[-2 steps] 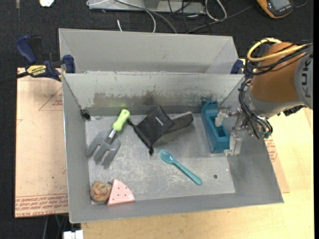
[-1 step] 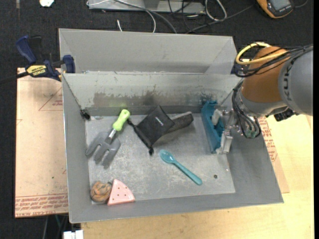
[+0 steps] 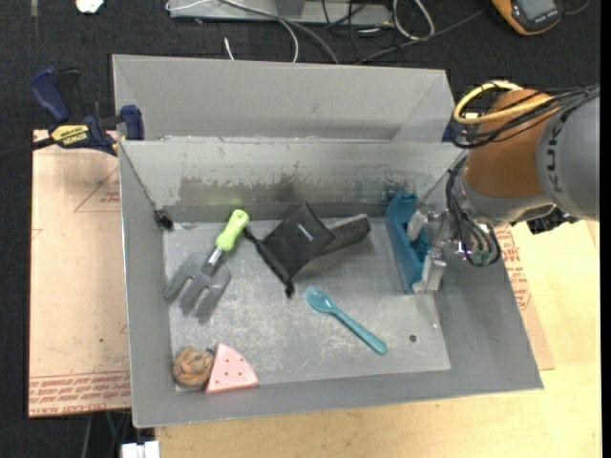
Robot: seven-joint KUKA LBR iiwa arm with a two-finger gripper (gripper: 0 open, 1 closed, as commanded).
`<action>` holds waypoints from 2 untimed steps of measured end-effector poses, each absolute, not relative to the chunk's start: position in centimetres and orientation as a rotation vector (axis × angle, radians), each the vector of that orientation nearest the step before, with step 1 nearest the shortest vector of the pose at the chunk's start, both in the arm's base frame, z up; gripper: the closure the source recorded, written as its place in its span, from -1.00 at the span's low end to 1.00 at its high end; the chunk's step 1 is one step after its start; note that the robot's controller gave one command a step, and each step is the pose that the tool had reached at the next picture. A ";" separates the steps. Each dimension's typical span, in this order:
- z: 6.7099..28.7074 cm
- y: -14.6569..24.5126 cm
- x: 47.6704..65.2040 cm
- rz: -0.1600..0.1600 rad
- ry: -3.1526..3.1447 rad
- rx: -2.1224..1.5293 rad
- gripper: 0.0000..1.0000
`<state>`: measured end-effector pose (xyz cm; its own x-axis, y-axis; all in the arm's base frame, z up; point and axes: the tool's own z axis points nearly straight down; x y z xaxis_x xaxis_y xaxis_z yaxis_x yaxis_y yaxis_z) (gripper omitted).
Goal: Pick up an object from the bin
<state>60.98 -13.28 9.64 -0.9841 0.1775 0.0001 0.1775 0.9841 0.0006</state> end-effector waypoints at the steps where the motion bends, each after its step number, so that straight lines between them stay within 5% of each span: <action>1: 9.7 -12.5 61.9 -0.003 -3.120 0.276 -1.00; 2: 7.4 -12.8 63.9 -0.001 -3.030 0.714 -1.00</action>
Offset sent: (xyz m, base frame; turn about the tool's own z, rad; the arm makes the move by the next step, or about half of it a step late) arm 0.0319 0.0111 -0.0264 -0.6469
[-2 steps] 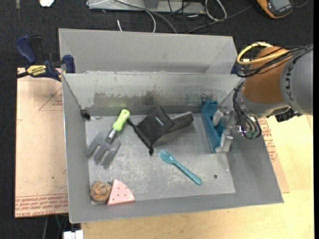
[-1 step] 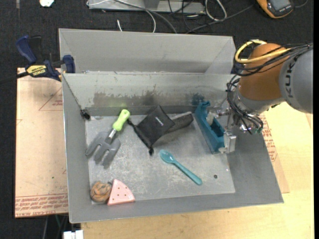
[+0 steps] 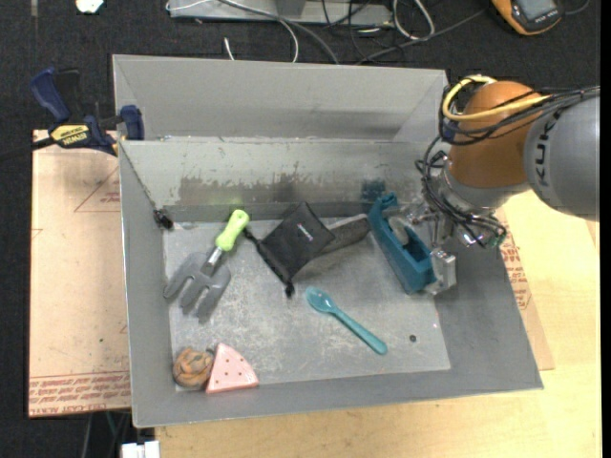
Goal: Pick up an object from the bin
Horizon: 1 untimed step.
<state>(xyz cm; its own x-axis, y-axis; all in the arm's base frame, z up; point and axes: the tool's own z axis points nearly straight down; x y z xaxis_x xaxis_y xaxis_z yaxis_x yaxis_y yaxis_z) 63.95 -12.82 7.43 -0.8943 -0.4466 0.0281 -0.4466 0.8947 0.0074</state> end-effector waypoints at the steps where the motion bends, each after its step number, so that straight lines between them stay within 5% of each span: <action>1: 7.0 -12.6 64.5 -0.010 -2.878 1.185 1.00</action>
Offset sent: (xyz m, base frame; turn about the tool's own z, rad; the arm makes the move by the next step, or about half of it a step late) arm 0.0000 0.0000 0.0000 0.0000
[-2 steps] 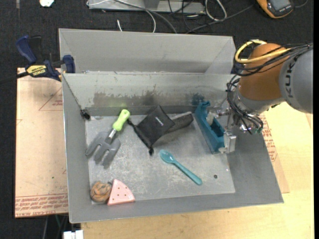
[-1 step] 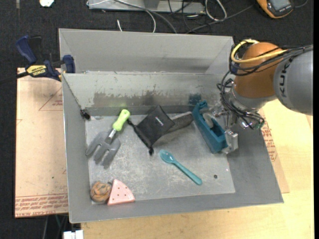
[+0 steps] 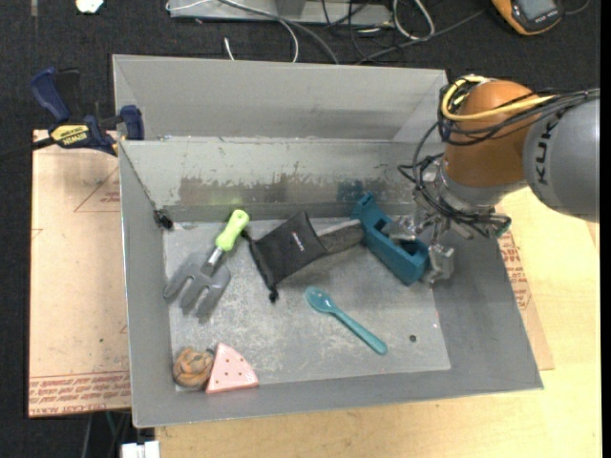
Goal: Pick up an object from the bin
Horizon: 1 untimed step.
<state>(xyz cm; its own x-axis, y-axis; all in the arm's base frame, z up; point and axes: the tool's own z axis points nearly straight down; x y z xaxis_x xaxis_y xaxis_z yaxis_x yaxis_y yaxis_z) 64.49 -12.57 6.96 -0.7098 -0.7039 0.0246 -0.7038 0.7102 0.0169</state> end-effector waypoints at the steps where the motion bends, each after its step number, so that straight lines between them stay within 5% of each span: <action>1: 7.0 -12.6 64.5 -0.010 -2.879 1.184 1.00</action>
Offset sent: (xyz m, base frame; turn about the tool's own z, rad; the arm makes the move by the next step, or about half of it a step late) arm 0.0000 -0.0002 0.0223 0.0004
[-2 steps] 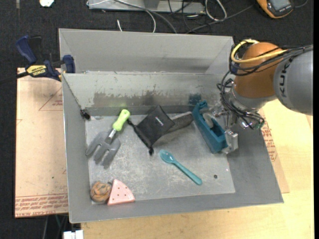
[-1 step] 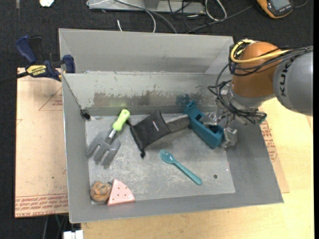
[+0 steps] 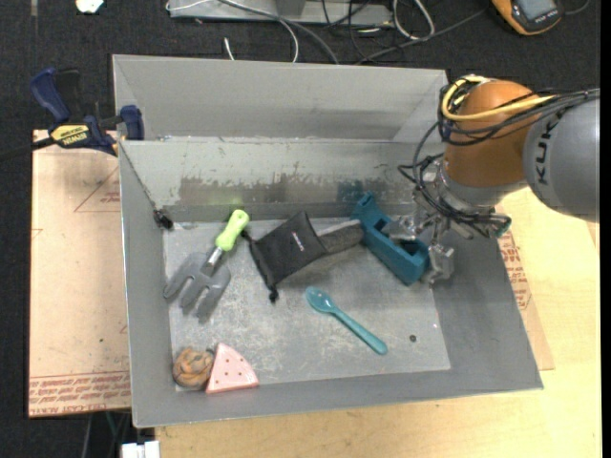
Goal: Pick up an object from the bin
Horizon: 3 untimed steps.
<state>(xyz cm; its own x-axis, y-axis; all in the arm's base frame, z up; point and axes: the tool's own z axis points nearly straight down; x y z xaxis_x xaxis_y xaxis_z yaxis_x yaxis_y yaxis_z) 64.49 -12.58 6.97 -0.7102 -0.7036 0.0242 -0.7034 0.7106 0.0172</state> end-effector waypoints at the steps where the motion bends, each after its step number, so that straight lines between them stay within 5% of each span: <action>1: 7.9 -12.5 64.4 -0.014 -2.878 1.182 1.00; 3: 16.8 -12.4 64.5 -0.011 -2.883 1.181 1.00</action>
Offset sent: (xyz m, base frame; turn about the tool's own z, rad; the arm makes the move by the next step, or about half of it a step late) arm -0.0008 0.0003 0.1256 0.0007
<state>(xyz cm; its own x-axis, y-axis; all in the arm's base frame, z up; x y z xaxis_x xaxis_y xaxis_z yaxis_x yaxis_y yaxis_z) 64.47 -12.40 16.76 -0.7123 -0.7015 0.0215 -0.7014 0.7126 0.0168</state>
